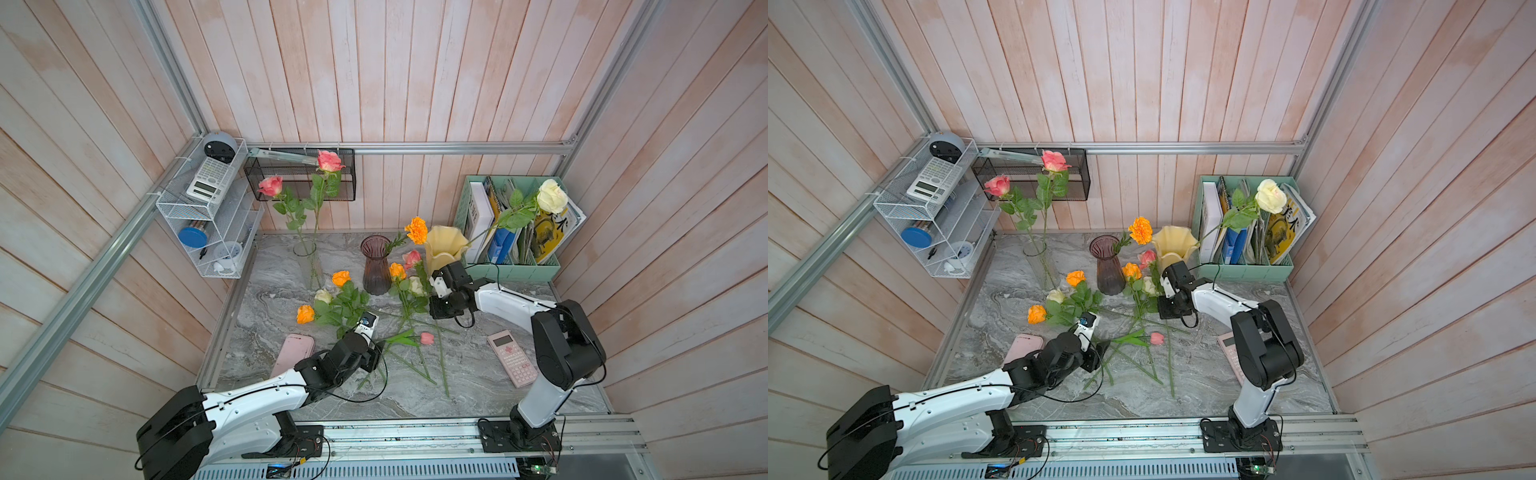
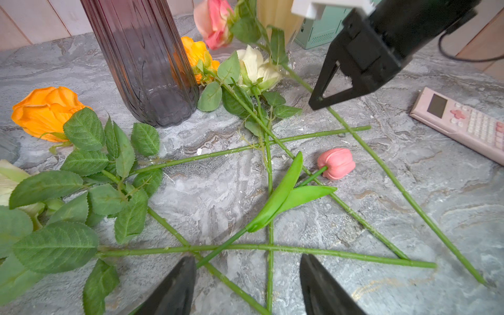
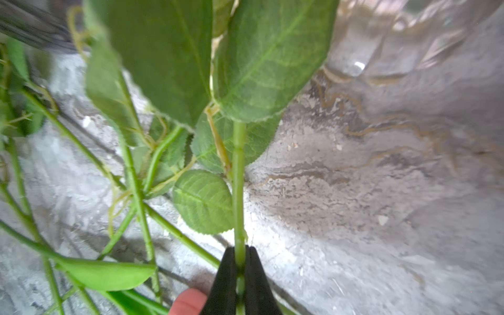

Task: Arrange the flowers in different vases according to their colors
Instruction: Pick up the flower at the center of the board.

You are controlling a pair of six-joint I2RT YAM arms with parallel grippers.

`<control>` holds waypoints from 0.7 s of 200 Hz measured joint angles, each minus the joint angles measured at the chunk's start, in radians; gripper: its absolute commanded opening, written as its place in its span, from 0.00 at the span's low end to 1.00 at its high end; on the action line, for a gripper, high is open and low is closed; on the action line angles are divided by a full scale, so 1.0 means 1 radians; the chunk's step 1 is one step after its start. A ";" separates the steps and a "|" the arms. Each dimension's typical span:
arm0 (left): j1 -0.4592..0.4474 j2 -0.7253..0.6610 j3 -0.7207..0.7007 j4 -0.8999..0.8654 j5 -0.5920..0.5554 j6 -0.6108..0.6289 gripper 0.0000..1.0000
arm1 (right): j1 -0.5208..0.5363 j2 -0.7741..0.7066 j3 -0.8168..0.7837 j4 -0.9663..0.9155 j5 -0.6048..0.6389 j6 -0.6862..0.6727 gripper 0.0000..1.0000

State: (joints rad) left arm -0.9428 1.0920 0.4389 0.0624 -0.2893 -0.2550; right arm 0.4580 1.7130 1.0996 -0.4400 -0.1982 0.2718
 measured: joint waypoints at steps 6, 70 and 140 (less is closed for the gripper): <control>0.000 0.000 0.000 0.000 0.000 0.000 0.65 | 0.000 -0.019 0.005 -0.008 0.000 -0.002 0.02; 0.000 -0.002 0.000 0.005 0.000 0.000 0.65 | 0.025 -0.252 0.011 -0.140 0.001 -0.019 0.00; 0.000 -0.067 -0.012 -0.002 0.000 0.000 0.65 | 0.039 -0.541 -0.023 -0.270 -0.087 -0.016 0.00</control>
State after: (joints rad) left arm -0.9428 1.0252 0.4267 0.0608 -0.2890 -0.2550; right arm 0.4973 1.1717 1.0771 -0.7101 -0.2848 0.2554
